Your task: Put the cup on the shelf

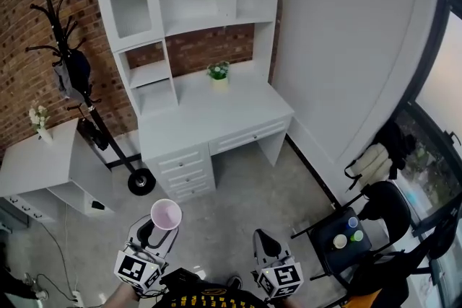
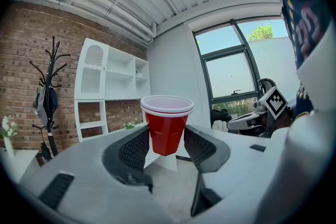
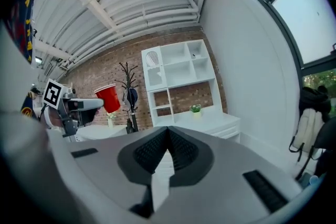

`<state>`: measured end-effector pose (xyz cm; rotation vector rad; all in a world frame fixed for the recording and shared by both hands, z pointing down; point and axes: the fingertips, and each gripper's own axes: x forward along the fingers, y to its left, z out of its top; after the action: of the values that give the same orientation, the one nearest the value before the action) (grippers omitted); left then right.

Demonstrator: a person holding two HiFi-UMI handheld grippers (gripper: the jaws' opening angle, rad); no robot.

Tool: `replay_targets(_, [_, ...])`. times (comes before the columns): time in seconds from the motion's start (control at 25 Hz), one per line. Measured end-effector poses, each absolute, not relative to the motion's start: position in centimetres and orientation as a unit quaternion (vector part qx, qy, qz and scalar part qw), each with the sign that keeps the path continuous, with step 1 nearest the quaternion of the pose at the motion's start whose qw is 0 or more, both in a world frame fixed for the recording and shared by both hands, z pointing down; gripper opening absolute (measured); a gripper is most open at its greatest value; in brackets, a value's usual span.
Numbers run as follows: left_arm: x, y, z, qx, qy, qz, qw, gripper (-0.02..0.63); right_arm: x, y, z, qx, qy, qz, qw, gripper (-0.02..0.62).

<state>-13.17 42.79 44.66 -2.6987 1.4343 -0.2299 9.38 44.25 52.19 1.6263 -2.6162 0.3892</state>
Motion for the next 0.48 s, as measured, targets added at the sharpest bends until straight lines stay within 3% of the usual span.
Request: replay_targets(0.48, [-11.9, 40.6, 46.0, -0.865, 0.495, -0.081, 0.017, 0.209, 12.4, 43.5, 53.7, 0.498, -0.858, 0.124, 0.015, -0.003])
